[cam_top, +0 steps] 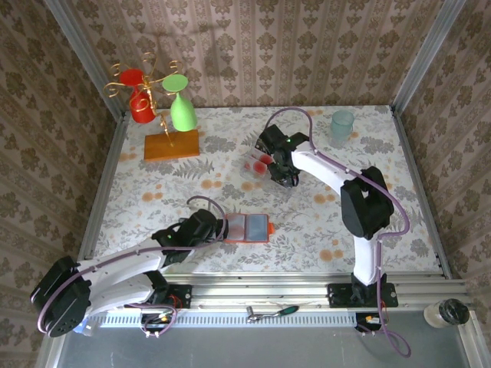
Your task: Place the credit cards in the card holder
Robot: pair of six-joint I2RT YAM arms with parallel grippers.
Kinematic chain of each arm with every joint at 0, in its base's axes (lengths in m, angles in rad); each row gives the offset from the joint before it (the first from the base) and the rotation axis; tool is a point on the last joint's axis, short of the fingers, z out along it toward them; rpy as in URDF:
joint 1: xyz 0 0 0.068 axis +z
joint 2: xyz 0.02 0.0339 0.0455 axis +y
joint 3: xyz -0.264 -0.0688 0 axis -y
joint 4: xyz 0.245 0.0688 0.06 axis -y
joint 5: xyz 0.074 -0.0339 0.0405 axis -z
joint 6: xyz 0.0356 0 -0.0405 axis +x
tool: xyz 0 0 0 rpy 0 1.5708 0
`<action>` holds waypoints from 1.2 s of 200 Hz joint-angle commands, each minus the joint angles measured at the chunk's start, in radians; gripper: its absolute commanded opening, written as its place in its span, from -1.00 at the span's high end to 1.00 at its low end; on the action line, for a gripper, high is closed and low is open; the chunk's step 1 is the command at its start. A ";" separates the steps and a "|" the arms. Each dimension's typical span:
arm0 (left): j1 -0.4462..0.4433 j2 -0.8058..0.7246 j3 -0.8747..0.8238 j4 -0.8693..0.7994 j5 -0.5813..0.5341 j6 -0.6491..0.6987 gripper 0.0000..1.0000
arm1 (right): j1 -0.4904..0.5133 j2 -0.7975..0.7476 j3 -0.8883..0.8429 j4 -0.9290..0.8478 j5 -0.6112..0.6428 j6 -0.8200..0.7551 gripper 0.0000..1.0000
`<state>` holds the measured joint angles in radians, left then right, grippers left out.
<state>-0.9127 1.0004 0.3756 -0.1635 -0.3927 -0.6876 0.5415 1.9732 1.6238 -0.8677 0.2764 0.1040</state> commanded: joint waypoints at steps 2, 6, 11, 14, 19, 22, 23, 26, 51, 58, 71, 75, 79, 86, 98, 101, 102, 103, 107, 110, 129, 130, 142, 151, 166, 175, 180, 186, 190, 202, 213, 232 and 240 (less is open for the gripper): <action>0.003 0.012 0.026 0.022 0.006 0.008 -0.95 | 0.005 0.029 0.050 -0.037 0.046 -0.032 0.44; 0.003 0.013 0.026 0.022 0.006 0.008 -0.95 | 0.005 0.033 0.053 -0.039 0.043 -0.032 0.44; 0.002 0.015 0.026 0.024 0.006 0.008 -0.95 | 0.005 0.038 0.056 -0.040 0.039 -0.032 0.45; 0.003 0.015 0.026 0.025 0.005 0.008 -0.95 | 0.005 0.041 0.056 -0.040 0.035 -0.032 0.45; 0.002 0.016 0.026 0.025 0.005 0.008 -0.95 | 0.005 0.047 0.058 -0.040 0.030 -0.032 0.45; 0.002 0.017 0.025 0.025 0.005 0.008 -0.95 | 0.005 0.050 0.059 -0.040 0.026 -0.033 0.46; 0.003 0.017 0.025 0.025 0.005 0.009 -0.95 | 0.005 0.051 0.060 -0.039 0.024 -0.033 0.46; 0.003 0.017 0.025 0.027 0.005 0.008 -0.95 | 0.005 0.053 0.059 -0.040 0.024 -0.032 0.47; 0.002 0.015 0.025 0.027 0.003 0.010 -0.95 | 0.005 0.068 0.058 -0.043 0.011 -0.036 0.52; 0.003 0.015 0.023 0.027 0.002 0.010 -0.95 | 0.005 0.070 0.058 -0.044 0.007 -0.036 0.53; 0.002 0.015 0.024 0.028 0.001 0.012 -0.95 | 0.005 0.073 0.056 -0.045 0.003 -0.039 0.57; 0.002 0.015 0.024 0.028 0.002 0.012 -0.95 | 0.005 0.073 0.054 -0.045 0.003 -0.040 0.59; 0.002 0.015 0.023 0.029 0.002 0.011 -0.95 | 0.005 0.071 0.052 -0.044 0.002 -0.039 0.61; 0.003 0.015 0.022 0.029 0.001 0.010 -0.95 | 0.004 0.069 0.051 -0.043 0.002 -0.041 0.65; 0.003 0.015 0.023 0.029 0.002 0.011 -0.95 | 0.005 0.064 0.049 -0.041 0.002 -0.045 0.72; 0.003 0.015 0.023 0.031 0.001 0.011 -0.95 | 0.005 0.063 0.049 -0.041 0.001 -0.047 0.74; 0.002 0.015 0.022 0.030 0.001 0.011 -0.95 | 0.005 0.063 0.049 -0.041 0.001 -0.048 0.75; 0.003 0.015 0.022 0.030 0.001 0.011 -0.95 | 0.005 0.063 0.050 -0.041 0.000 -0.048 0.76; 0.002 0.015 0.022 0.030 -0.001 0.012 -0.95 | 0.005 0.061 0.050 -0.040 -0.001 -0.052 0.80; 0.002 0.015 0.023 0.031 0.000 0.012 -0.95 | 0.005 0.060 0.050 -0.040 -0.004 -0.055 0.81; 0.004 0.014 0.023 0.029 0.000 0.011 -0.95 | 0.005 0.052 0.045 -0.032 -0.016 -0.085 0.96; 0.003 0.014 0.023 0.029 0.000 0.012 -0.95 | 0.005 0.051 0.046 -0.032 -0.017 -0.088 0.97; 0.003 0.011 0.023 0.027 0.000 0.012 -0.95 | 0.005 0.040 0.040 -0.021 -0.048 -0.124 1.00; 0.003 0.009 0.025 0.025 -0.001 0.013 -0.95 | 0.005 0.029 0.034 -0.013 -0.077 -0.158 1.00; 0.003 0.004 0.029 0.017 0.002 0.015 -0.95 | 0.005 0.011 0.033 -0.014 -0.128 -0.204 1.00; 0.003 0.001 0.031 0.011 0.001 0.016 -0.95 | 0.005 -0.001 0.037 -0.020 -0.159 -0.224 1.00; 0.003 0.000 0.032 0.008 0.000 0.020 -0.95 | 0.006 -0.008 0.041 -0.026 -0.169 -0.230 1.00; 0.003 -0.003 0.034 0.005 0.000 0.020 -0.95 | 0.008 -0.020 0.043 -0.028 -0.174 -0.238 1.00; 0.004 -0.003 0.035 0.003 -0.001 0.020 -0.95 | 0.010 -0.030 0.040 -0.028 -0.178 -0.242 1.00; 0.003 -0.004 0.036 -0.001 -0.002 0.024 -0.95 | 0.018 -0.064 0.037 -0.026 -0.181 -0.243 1.00; 0.004 -0.001 0.037 -0.002 -0.001 0.023 -0.96 | 0.024 -0.094 0.040 -0.031 -0.194 -0.233 1.00; 0.005 0.003 0.040 -0.008 -0.002 0.027 -0.96 | 0.028 -0.152 0.034 -0.034 -0.244 -0.193 1.00; 0.006 0.007 0.042 -0.008 -0.002 0.030 -0.96 | 0.029 -0.175 0.022 -0.028 -0.272 -0.169 1.00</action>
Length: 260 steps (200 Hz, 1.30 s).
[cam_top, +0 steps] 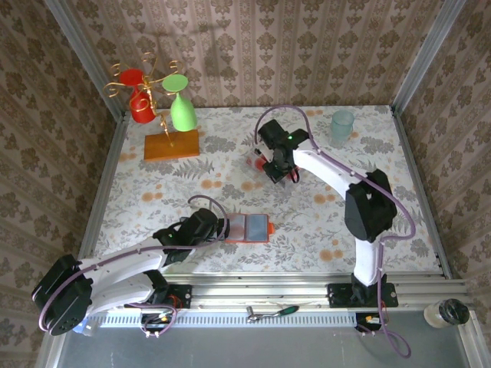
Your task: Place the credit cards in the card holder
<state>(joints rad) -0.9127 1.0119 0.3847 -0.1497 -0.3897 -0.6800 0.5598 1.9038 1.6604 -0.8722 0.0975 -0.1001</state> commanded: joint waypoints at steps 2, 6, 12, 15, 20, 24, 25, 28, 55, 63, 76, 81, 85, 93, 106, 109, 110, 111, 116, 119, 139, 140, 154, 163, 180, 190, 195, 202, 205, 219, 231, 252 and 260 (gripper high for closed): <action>0.006 -0.004 0.033 -0.022 -0.005 0.023 -0.96 | 0.011 -0.113 -0.019 -0.022 -0.102 0.042 1.00; 0.005 -0.003 0.033 -0.022 -0.003 0.023 -0.97 | 0.010 -0.127 -0.028 -0.016 -0.123 0.057 1.00; 0.005 0.000 0.033 -0.022 -0.002 0.025 -0.97 | 0.010 -0.146 -0.048 -0.003 -0.153 0.081 1.00; 0.005 0.001 0.034 -0.022 -0.002 0.027 -0.97 | 0.011 -0.156 -0.060 0.006 -0.173 0.095 1.00; 0.005 0.005 0.035 -0.022 0.000 0.028 -0.98 | 0.011 -0.174 -0.083 0.023 -0.198 0.126 1.00; 0.006 0.007 0.037 -0.022 0.000 0.031 -0.99 | 0.010 -0.188 -0.105 0.043 -0.224 0.151 1.00; 0.006 0.007 0.037 -0.021 0.000 0.032 -0.99 | 0.010 -0.192 -0.111 0.048 -0.231 0.157 1.00; 0.005 0.009 0.038 -0.023 0.001 0.034 -0.99 | 0.011 -0.204 -0.129 0.063 -0.254 0.175 1.00; 0.005 0.036 0.059 -0.033 0.002 0.051 -1.00 | 0.011 -0.331 -0.378 0.322 -0.435 0.404 1.00; 0.004 0.048 0.067 -0.037 0.003 0.057 -1.00 | 0.011 -0.369 -0.472 0.449 -0.473 0.486 1.00; 0.004 0.071 0.082 -0.040 0.002 0.069 -1.00 | 0.011 -0.421 -0.613 0.631 -0.528 0.618 1.00; 0.002 0.080 0.087 -0.039 0.003 0.075 -1.00 | 0.011 -0.437 -0.663 0.702 -0.544 0.668 1.00; 0.002 0.090 0.092 -0.041 0.003 0.079 -1.00 | 0.011 -0.448 -0.699 0.755 -0.552 0.706 1.00; 0.001 0.108 0.100 -0.043 0.003 0.087 -1.00 | 0.013 -0.467 -0.764 0.850 -0.563 0.772 1.00; -0.005 0.142 0.116 -0.047 -0.001 0.098 -1.00 | 0.022 -0.491 -0.847 0.959 -0.551 0.841 1.00; -0.006 0.150 0.119 -0.046 -0.002 0.100 -1.00 | 0.025 -0.496 -0.863 0.974 -0.544 0.850 1.00; -0.006 0.152 0.119 -0.046 -0.003 0.101 -1.00 | 0.027 -0.497 -0.868 0.979 -0.542 0.853 1.00; -0.007 0.154 0.120 -0.046 -0.004 0.102 -1.00 | 0.028 -0.499 -0.873 0.984 -0.539 0.856 1.00; -0.010 0.167 0.124 -0.045 -0.006 0.105 -1.00 | 0.034 -0.504 -0.897 1.002 -0.525 0.868 1.00; -0.011 0.173 0.127 -0.044 -0.007 0.107 -1.00 | 0.037 -0.505 -0.909 1.015 -0.518 0.874 1.00; -0.023 0.213 0.139 -0.039 -0.017 0.112 -1.00 | 0.056 -0.543 -0.988 1.109 -0.486 0.918 1.00; -0.024 0.214 0.140 -0.038 -0.017 0.112 -1.00 | 0.057 -0.545 -0.991 1.114 -0.484 0.920 1.00; -0.031 0.237 0.146 -0.034 -0.023 0.115 -1.00 | 0.070 -0.550 -1.040 1.177 -0.469 0.944 1.00; -0.037 0.248 0.150 -0.033 -0.030 0.115 -1.00 | 0.076 -0.550 -1.059 1.200 -0.461 0.954 1.00; -0.044 0.267 0.154 -0.034 -0.041 0.117 -1.00 | 0.089 -0.541 -1.084 1.235 -0.450 0.970 1.00; -0.048 0.276 0.154 -0.039 -0.053 0.114 -1.00 | 0.098 -0.530 -1.096 1.258 -0.444 0.980 1.00; -0.049 0.278 0.154 -0.041 -0.060 0.111 -1.00 | 0.103 -0.525 -1.102 1.270 -0.441 0.985 1.00; -0.051 0.281 0.152 -0.046 -0.068 0.105 -1.00 | 0.109 -0.518 -1.108 1.284 -0.436 0.990 1.00; -0.052 0.281 0.151 -0.047 -0.071 0.102 -1.00 | 0.111 -0.519 -1.110 1.291 -0.434 0.992 1.00; -0.054 0.281 0.142 -0.051 -0.081 0.091 -1.00 | 0.127 -0.484 -1.116 1.314 -0.425 0.998 1.00; -0.055 0.280 0.133 -0.052 -0.085 0.084 -1.00 | 0.138 -0.468 -1.121 1.331 -0.417 1.003 1.00; -0.060 0.274 0.119 -0.057 -0.090 0.068 -1.00 | 0.151 -0.445 -1.125 1.349 -0.404 1.007 1.00; -0.060 0.272 0.114 -0.058 -0.093 0.063 -1.00 | 0.156 -0.438 -1.128 1.357 -0.397 1.008 1.00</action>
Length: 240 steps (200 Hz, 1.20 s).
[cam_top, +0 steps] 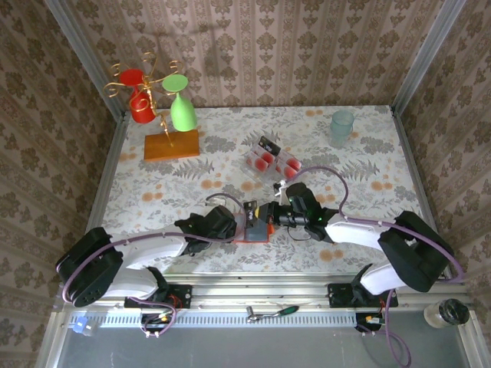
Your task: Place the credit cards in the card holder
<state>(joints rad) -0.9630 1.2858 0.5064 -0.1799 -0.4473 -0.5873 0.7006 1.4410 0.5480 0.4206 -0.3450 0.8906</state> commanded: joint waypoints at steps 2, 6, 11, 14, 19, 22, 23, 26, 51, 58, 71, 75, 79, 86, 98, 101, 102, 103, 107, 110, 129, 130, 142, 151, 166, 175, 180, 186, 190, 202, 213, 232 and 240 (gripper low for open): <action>-0.010 -0.002 -0.010 -0.029 -0.035 -0.030 -1.00 | 0.016 0.026 -0.016 0.067 0.047 0.019 1.00; -0.011 -0.002 -0.012 -0.029 -0.037 -0.034 -1.00 | 0.017 0.030 -0.017 0.071 0.049 0.020 1.00; -0.013 -0.003 -0.015 -0.029 -0.039 -0.037 -1.00 | 0.019 0.036 -0.020 0.078 0.052 0.022 1.00; -0.013 -0.004 -0.017 -0.030 -0.039 -0.038 -1.00 | 0.019 0.038 -0.022 0.081 0.053 0.024 1.00; -0.014 -0.003 -0.020 -0.029 -0.039 -0.041 -1.00 | 0.020 0.042 -0.025 0.090 0.055 0.027 1.00; -0.015 -0.003 -0.021 -0.030 -0.039 -0.042 -1.00 | 0.020 0.044 -0.026 0.094 0.055 0.028 1.00; -0.014 -0.004 -0.021 -0.030 -0.039 -0.042 -1.00 | 0.020 0.045 -0.026 0.095 0.055 0.029 1.00; -0.014 -0.002 -0.023 -0.029 -0.038 -0.043 -1.00 | 0.020 0.048 -0.028 0.098 0.056 0.029 1.00; -0.020 0.003 -0.030 -0.029 -0.039 -0.051 -1.00 | 0.027 0.062 -0.031 0.112 0.068 0.033 1.00; -0.020 0.004 -0.032 -0.030 -0.042 -0.055 -1.00 | 0.027 0.065 -0.032 0.115 0.072 0.033 1.00; -0.022 0.006 -0.035 -0.038 -0.047 -0.064 -1.00 | 0.028 0.073 -0.033 0.121 0.075 0.033 1.00; -0.023 0.006 -0.035 -0.038 -0.048 -0.067 -1.00 | 0.029 0.076 -0.032 0.124 0.075 0.034 1.00; -0.023 0.005 -0.036 -0.038 -0.049 -0.069 -1.00 | 0.030 0.078 -0.033 0.126 0.076 0.034 1.00; -0.024 0.005 -0.038 -0.038 -0.050 -0.073 -1.00 | 0.032 0.082 -0.034 0.130 0.078 0.037 1.00; -0.027 0.006 -0.042 -0.038 -0.051 -0.080 -1.00 | 0.034 0.091 -0.034 0.140 0.080 0.038 1.00; -0.028 0.006 -0.042 -0.038 -0.054 -0.081 -1.00 | 0.035 0.091 -0.035 0.142 0.081 0.039 1.00; -0.028 0.006 -0.042 -0.038 -0.053 -0.080 -1.00 | 0.035 0.091 -0.034 0.143 0.081 0.039 1.00; -0.028 0.006 -0.043 -0.038 -0.053 -0.082 -1.00 | 0.035 0.092 -0.035 0.143 0.081 0.039 1.00; -0.029 0.006 -0.044 -0.038 -0.053 -0.084 -1.00 | 0.036 0.094 -0.034 0.145 0.083 0.040 1.00; -0.029 0.006 -0.045 -0.038 -0.053 -0.085 -1.00 | 0.035 0.096 -0.034 0.145 0.084 0.041 1.00; -0.034 0.004 -0.049 -0.036 -0.055 -0.091 -1.00 | 0.039 0.106 -0.037 0.156 0.091 0.042 1.00; -0.034 0.004 -0.049 -0.036 -0.056 -0.091 -1.00 | 0.039 0.107 -0.038 0.157 0.091 0.042 1.00; -0.036 0.004 -0.051 -0.036 -0.056 -0.094 -1.00 | 0.040 0.111 -0.042 0.160 0.100 0.042 1.00; -0.037 0.004 -0.052 -0.036 -0.057 -0.094 -1.00 | 0.041 0.114 -0.045 0.166 0.106 0.043 1.00; -0.037 0.004 -0.055 -0.035 -0.057 -0.095 -1.00 | 0.042 0.120 -0.052 0.173 0.113 0.045 1.00; -0.038 0.003 -0.054 -0.035 -0.060 -0.094 -1.00 | 0.042 0.124 -0.055 0.176 0.116 0.046 1.00; -0.038 0.003 -0.054 -0.033 -0.059 -0.094 -1.00 | 0.044 0.127 -0.057 0.179 0.119 0.047 1.00; -0.039 0.002 -0.055 -0.034 -0.059 -0.096 -1.00 | 0.044 0.130 -0.060 0.183 0.120 0.048 1.00; -0.038 0.001 -0.055 -0.033 -0.059 -0.097 -1.00 | 0.045 0.132 -0.060 0.184 0.121 0.049 1.00; -0.039 0.001 -0.055 -0.033 -0.059 -0.097 -1.00 | 0.046 0.142 -0.060 0.189 0.119 0.050 1.00; -0.039 0.001 -0.058 -0.032 -0.060 -0.098 -1.00 | 0.049 0.151 -0.062 0.194 0.120 0.050 1.00; -0.039 0.000 -0.058 -0.032 -0.059 -0.098 -1.00 | 0.052 0.165 -0.061 0.201 0.120 0.054 1.00; -0.040 -0.002 -0.059 -0.030 -0.059 -0.100 -1.00 | 0.055 0.171 -0.062 0.205 0.120 0.056 1.00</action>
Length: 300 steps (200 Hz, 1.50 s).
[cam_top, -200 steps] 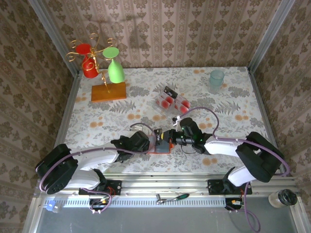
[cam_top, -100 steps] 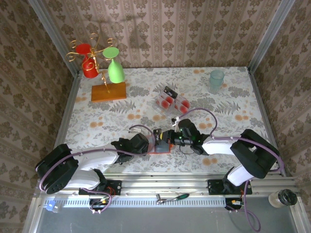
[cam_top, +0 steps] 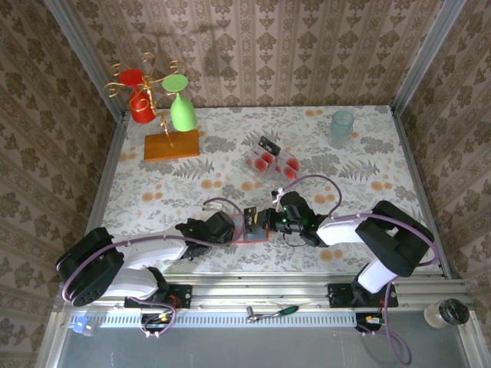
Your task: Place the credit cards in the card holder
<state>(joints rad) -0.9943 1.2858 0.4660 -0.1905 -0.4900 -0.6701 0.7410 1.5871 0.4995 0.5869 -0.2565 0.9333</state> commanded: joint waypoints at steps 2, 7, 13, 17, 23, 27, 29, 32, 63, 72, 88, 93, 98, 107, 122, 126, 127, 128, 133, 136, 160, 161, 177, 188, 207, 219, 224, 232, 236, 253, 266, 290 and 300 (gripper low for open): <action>-0.009 -0.002 -0.019 -0.019 -0.016 -0.017 -1.00 | 0.016 0.026 -0.013 0.041 0.031 0.014 1.00; -0.009 -0.002 -0.020 -0.019 -0.018 -0.017 -1.00 | 0.017 0.030 -0.013 0.043 0.031 0.015 1.00; -0.010 -0.003 -0.020 -0.019 -0.018 -0.017 -1.00 | 0.020 0.032 -0.014 0.047 0.030 0.016 1.00; -0.009 -0.003 -0.020 -0.020 -0.018 -0.016 -1.00 | 0.021 0.034 -0.013 0.048 0.029 0.018 1.00; -0.009 -0.003 -0.020 -0.018 -0.018 -0.017 -1.00 | 0.022 0.037 -0.014 0.049 0.029 0.019 1.00; -0.009 -0.003 -0.020 -0.019 -0.018 -0.016 -1.00 | 0.022 0.038 -0.013 0.051 0.028 0.018 1.00; -0.009 -0.004 -0.020 -0.018 -0.018 -0.016 -1.00 | 0.024 0.040 -0.013 0.051 0.027 0.020 1.00; -0.010 -0.005 -0.020 -0.018 -0.018 -0.016 -1.00 | 0.023 0.040 -0.013 0.052 0.026 0.020 1.00; -0.009 -0.008 -0.019 -0.020 -0.018 -0.017 -1.00 | 0.026 0.031 -0.016 0.048 0.030 0.023 1.00; -0.009 -0.015 -0.014 -0.026 -0.018 -0.014 -1.00 | 0.025 0.021 -0.016 0.037 0.035 0.020 1.00; -0.009 -0.036 -0.004 -0.039 -0.023 -0.005 -1.00 | 0.024 0.000 -0.019 0.020 0.043 0.013 1.00; -0.009 -0.045 0.000 -0.043 -0.024 0.000 -1.00 | 0.024 -0.006 -0.021 0.013 0.044 0.011 1.00; -0.009 -0.052 0.004 -0.047 -0.027 0.004 -1.00 | 0.023 -0.010 -0.021 0.005 0.046 0.009 1.00; -0.010 -0.066 0.010 -0.055 -0.030 0.009 -1.00 | 0.024 -0.020 -0.024 -0.006 0.051 0.005 1.00; -0.009 -0.086 0.020 -0.071 -0.031 0.015 -1.00 | 0.021 -0.035 -0.032 -0.025 0.058 -0.004 1.00; -0.009 -0.091 0.022 -0.072 -0.031 0.018 -1.00 | 0.021 -0.039 -0.033 -0.032 0.059 -0.008 1.00; -0.009 -0.092 0.022 -0.073 -0.030 0.019 -1.00 | 0.021 -0.039 -0.033 -0.033 0.059 -0.008 1.00; -0.009 -0.093 0.023 -0.073 -0.030 0.019 -1.00 | 0.021 -0.040 -0.033 -0.035 0.060 -0.009 1.00; -0.010 -0.099 0.023 -0.074 -0.029 0.018 -1.00 | 0.020 -0.044 -0.035 -0.042 0.060 -0.013 1.00; -0.009 -0.101 0.023 -0.075 -0.029 0.018 -1.00 | 0.021 -0.045 -0.035 -0.046 0.060 -0.015 1.00; -0.011 -0.116 0.025 -0.075 -0.021 0.021 -1.00 | 0.011 -0.049 -0.036 -0.093 0.060 -0.044 1.00; -0.011 -0.116 0.026 -0.076 -0.021 0.021 -1.00 | 0.010 -0.050 -0.035 -0.094 0.059 -0.044 1.00; -0.011 -0.117 0.031 -0.076 -0.015 0.026 -1.00 | -0.001 -0.053 -0.039 -0.113 0.053 -0.060 1.00; -0.010 -0.115 0.037 -0.072 -0.009 0.029 -1.00 | -0.011 -0.053 -0.036 -0.126 0.039 -0.069 1.00; -0.013 -0.104 0.049 -0.066 -0.003 0.038 -1.00 | -0.027 -0.057 -0.025 -0.143 0.011 -0.087 1.00; -0.015 -0.092 0.059 -0.060 0.002 0.044 -1.00 | -0.031 -0.060 -0.013 -0.167 0.003 -0.100 1.00; -0.015 -0.086 0.062 -0.055 0.004 0.045 -1.00 | -0.032 -0.060 -0.008 -0.174 -0.001 -0.104 1.00; -0.017 -0.077 0.069 -0.049 0.008 0.049 -1.00 | -0.034 -0.060 -0.001 -0.180 -0.008 -0.110 1.00; -0.018 -0.071 0.072 -0.048 0.010 0.050 -1.00 | -0.035 -0.061 0.001 -0.180 -0.011 -0.110 1.00; -0.024 -0.051 0.084 -0.043 0.010 0.053 -1.00 | -0.039 -0.066 0.008 -0.177 -0.030 -0.107 1.00; -0.027 -0.038 0.088 -0.038 0.011 0.057 -1.00 | -0.038 -0.076 0.014 -0.175 -0.038 -0.103 1.00; -0.032 -0.021 0.082 -0.033 0.010 0.055 -1.00 | -0.039 -0.105 0.017 -0.171 -0.041 -0.089 1.00; -0.033 -0.018 0.075 -0.031 0.008 0.051 -1.00 | -0.038 -0.115 0.014 -0.167 -0.038 -0.082 1.00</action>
<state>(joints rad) -1.0199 1.2556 0.5274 -0.2306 -0.4824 -0.6319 0.7067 1.5108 0.4915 0.4450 -0.2882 0.8589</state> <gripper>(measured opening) 0.999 0.064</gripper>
